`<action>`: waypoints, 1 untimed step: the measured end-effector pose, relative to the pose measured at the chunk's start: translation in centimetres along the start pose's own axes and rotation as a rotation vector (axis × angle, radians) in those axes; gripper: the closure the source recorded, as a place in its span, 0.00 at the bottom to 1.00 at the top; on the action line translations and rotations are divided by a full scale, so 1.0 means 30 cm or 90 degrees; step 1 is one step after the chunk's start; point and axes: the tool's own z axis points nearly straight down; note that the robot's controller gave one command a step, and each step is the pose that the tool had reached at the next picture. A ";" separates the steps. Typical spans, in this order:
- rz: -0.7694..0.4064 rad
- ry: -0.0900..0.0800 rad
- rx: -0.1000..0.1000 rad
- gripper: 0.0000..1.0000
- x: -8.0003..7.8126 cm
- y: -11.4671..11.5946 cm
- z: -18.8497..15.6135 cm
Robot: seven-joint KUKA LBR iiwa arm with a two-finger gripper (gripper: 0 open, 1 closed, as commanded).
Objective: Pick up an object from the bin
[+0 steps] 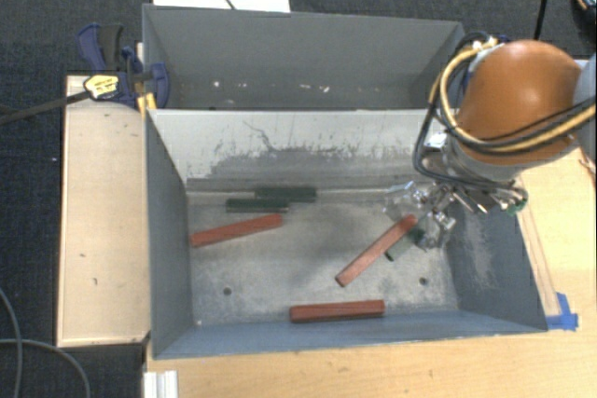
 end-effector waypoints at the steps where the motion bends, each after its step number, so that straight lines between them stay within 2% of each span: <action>1: -0.003 -0.003 0.002 1.00 -0.054 -0.038 -0.447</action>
Offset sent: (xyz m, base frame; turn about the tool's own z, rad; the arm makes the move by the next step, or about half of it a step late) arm 0.0165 0.0015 0.1289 -0.0094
